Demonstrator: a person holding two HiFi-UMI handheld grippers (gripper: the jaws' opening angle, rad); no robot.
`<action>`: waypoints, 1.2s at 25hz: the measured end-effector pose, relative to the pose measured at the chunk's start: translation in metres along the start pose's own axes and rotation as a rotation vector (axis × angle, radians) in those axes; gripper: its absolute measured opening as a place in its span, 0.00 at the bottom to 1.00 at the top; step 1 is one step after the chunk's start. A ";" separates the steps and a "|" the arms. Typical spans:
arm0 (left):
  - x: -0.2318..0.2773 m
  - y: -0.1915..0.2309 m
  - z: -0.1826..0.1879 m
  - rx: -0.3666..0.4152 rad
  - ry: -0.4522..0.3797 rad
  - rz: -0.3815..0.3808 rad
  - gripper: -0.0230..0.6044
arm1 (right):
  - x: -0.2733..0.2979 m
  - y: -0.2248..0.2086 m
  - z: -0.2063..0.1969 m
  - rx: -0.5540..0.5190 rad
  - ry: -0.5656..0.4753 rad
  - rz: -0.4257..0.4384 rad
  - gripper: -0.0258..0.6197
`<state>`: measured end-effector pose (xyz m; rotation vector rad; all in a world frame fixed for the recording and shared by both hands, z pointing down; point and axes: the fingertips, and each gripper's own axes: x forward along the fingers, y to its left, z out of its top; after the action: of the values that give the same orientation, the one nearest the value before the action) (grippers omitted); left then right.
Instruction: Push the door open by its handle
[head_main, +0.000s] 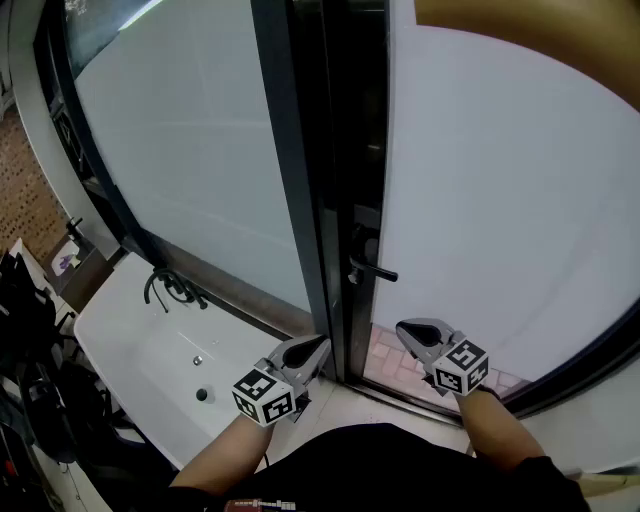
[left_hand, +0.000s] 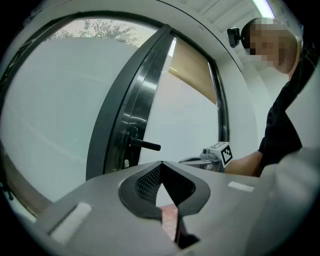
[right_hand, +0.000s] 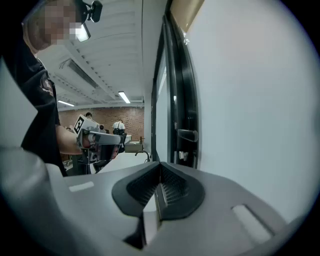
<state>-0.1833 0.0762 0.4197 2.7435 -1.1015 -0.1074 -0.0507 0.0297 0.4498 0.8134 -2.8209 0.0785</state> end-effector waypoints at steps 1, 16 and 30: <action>0.000 0.001 0.001 -0.001 -0.001 0.000 0.03 | 0.003 -0.001 0.010 -0.026 0.009 0.008 0.05; -0.014 0.034 0.011 0.001 -0.021 0.005 0.03 | 0.097 -0.058 0.062 -0.344 0.328 -0.035 0.31; -0.038 0.089 0.013 -0.020 -0.011 0.009 0.03 | 0.144 -0.064 0.013 -0.372 0.680 0.037 0.04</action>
<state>-0.2727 0.0377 0.4245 2.7236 -1.1098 -0.1320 -0.1383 -0.1010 0.4667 0.5184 -2.1173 -0.1363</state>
